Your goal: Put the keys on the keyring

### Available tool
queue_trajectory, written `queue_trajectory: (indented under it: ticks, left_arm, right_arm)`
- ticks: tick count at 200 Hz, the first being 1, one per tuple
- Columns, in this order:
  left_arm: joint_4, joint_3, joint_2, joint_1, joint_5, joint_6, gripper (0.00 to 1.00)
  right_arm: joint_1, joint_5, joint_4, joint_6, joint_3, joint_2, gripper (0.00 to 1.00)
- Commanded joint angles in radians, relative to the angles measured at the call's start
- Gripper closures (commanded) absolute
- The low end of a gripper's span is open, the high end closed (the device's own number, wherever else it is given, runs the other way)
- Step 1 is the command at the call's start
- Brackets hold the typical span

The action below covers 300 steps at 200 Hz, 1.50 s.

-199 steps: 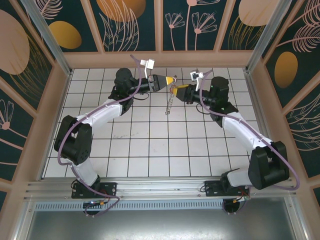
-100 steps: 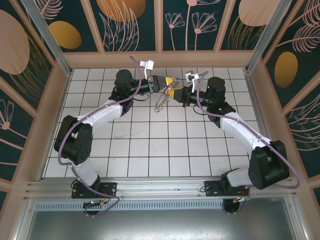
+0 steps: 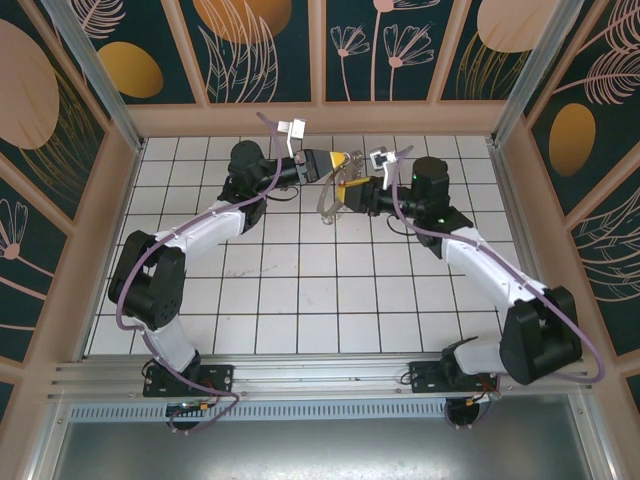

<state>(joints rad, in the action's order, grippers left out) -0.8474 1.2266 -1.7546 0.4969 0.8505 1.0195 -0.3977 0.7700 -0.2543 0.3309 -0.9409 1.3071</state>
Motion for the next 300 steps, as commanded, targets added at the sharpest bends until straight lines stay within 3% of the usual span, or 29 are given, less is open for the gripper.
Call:
queue_trajectory:
  ticks: [1, 47, 100, 300]
  left_arm:
    - [-0.105, -0.016, 0.027, 0.005, -0.021, 0.007, 1.00]
    - [-0.154, -0.041, 0.033, 0.004, -0.048, 0.011, 1.00]
    - [-0.169, -0.060, 0.034, 0.005, -0.060, 0.010, 1.00]
    - [-0.157, -0.038, 0.033, 0.005, -0.040, 0.010, 1.00]
  right_arm:
    - [0.020, -0.066, -0.025, 0.050, 0.030, -0.109, 0.58]
    - [0.060, -0.215, -0.308, 0.336, 0.116, -0.159, 0.56]
    - [0.047, -0.147, -0.613, 0.579, 0.100, -0.045, 0.62]
    - [-0.002, -0.117, -0.628, 0.591, 0.035, 0.076, 0.65]
